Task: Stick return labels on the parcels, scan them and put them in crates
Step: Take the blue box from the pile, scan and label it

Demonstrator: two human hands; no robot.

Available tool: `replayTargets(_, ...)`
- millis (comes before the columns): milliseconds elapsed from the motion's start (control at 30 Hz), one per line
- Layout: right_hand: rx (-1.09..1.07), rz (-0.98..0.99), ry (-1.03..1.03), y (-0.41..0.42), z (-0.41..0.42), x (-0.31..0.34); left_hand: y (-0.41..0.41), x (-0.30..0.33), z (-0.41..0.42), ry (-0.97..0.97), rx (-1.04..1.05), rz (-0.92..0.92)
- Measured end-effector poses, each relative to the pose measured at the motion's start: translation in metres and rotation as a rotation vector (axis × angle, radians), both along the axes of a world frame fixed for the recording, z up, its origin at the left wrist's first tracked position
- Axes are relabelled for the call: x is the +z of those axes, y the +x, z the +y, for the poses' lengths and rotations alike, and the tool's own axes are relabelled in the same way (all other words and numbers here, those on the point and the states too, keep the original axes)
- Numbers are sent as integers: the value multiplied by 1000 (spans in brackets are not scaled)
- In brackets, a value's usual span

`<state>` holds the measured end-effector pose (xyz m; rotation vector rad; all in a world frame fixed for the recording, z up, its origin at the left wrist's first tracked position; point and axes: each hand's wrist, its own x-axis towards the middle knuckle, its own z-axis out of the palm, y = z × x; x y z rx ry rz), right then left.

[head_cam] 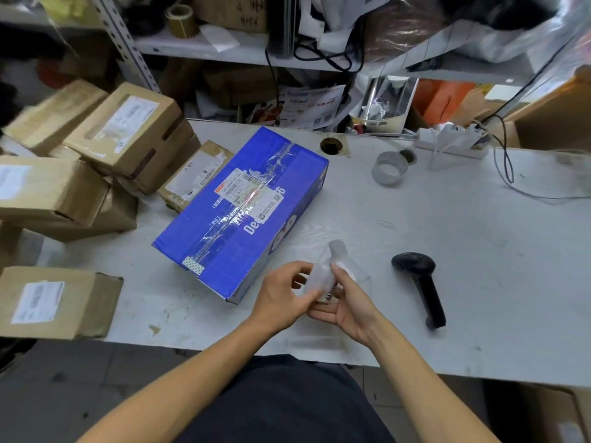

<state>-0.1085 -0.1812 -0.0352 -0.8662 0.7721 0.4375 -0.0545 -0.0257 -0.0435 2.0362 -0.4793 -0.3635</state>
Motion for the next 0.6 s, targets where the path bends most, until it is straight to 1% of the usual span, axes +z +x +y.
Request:
replayTargets(100,-21,-34,-3,1,0,1,11,1,4,-126,126,387)
replayTargets(167,-18,-68,-15,0,-3,0,18,2,10,-181,159,544)
replayTargets(233,0,-104,-28,-1,-4,-2,21,6,13,-195,146,617)
replayTargets(333,-26,-172,-7,-1,-3,-5,22,9,13,-215,144,653)
replayTargets(367,-38,-189,-6,-1,-2,-5,22,10,11,-215,153,642)
replayTargets(400,-43,-199,-15,-1,-1,-5,22,10,9,-184,160,592)
replayTargets(433,-44,-206,-31,-2,-1,-6,22,9,7,-116,163,494)
replayTargets(500,-27,-211,-99,-3,-2,-7,21,6,5,50,161,216)
replayTargets(533,-18,-211,-146,-4,-2,-7,21,5,5,94,155,92)
replayTargets(600,-20,-211,-224,-4,-3,-7,21,3,7,125,112,-86)
